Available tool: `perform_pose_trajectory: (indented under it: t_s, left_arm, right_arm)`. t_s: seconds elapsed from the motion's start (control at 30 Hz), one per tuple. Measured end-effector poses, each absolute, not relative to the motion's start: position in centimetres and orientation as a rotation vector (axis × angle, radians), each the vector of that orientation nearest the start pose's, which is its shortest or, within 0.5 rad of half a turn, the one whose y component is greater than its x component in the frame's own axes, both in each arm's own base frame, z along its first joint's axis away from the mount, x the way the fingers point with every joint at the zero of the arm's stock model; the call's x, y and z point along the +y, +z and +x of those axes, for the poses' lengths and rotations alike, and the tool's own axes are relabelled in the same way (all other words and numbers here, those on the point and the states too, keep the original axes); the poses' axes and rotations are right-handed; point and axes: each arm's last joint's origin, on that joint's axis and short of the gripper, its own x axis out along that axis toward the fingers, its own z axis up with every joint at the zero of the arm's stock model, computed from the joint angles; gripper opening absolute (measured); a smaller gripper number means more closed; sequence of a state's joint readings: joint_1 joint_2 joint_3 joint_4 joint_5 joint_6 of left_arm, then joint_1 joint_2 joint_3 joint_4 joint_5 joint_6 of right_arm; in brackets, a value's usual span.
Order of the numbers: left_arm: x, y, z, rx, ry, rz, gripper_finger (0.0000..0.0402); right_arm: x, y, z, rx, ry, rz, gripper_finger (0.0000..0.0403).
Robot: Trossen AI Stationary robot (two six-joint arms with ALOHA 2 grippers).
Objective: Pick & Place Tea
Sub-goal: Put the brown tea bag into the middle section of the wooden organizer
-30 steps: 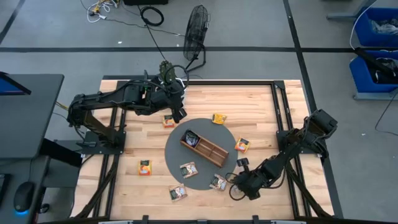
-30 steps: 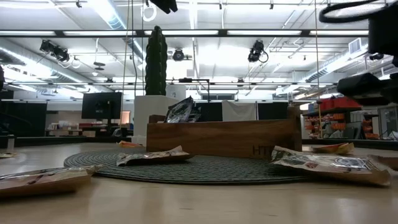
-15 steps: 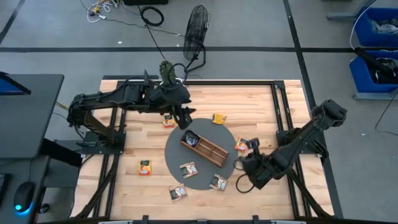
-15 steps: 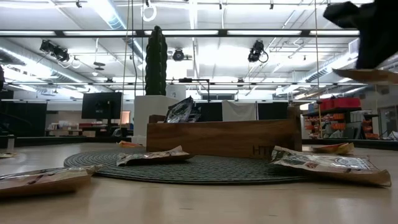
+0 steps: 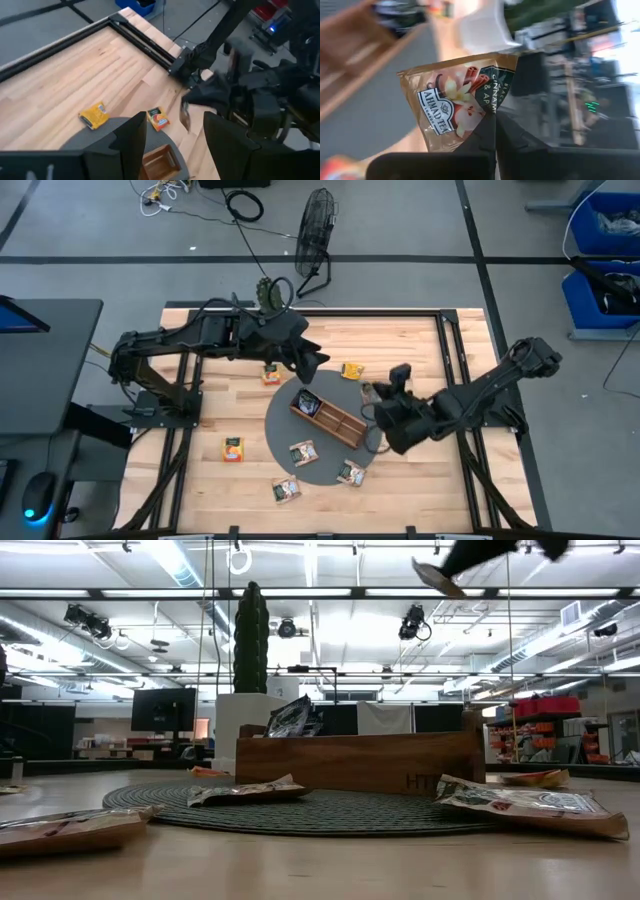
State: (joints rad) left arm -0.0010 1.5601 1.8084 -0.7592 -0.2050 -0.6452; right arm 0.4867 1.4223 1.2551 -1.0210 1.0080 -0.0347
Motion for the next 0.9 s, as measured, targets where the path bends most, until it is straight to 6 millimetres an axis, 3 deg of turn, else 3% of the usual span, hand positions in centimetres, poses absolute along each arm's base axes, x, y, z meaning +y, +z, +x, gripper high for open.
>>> perform_pose_trajectory:
  t_s: [0.4, 0.9]
  left_arm:
    - [1.5, 42.4, 35.3, 0.372, 0.388, -0.662, 0.0202]
    - [1.7, 41.9, 35.9, 0.384, 0.394, -0.65, 0.0202]
  right_arm:
    - [8.1, 35.0, 28.3, 0.673, -0.577, -0.855, 0.0]
    - [7.2, 35.9, 29.2, 0.614, -0.612, -0.839, 0.0]
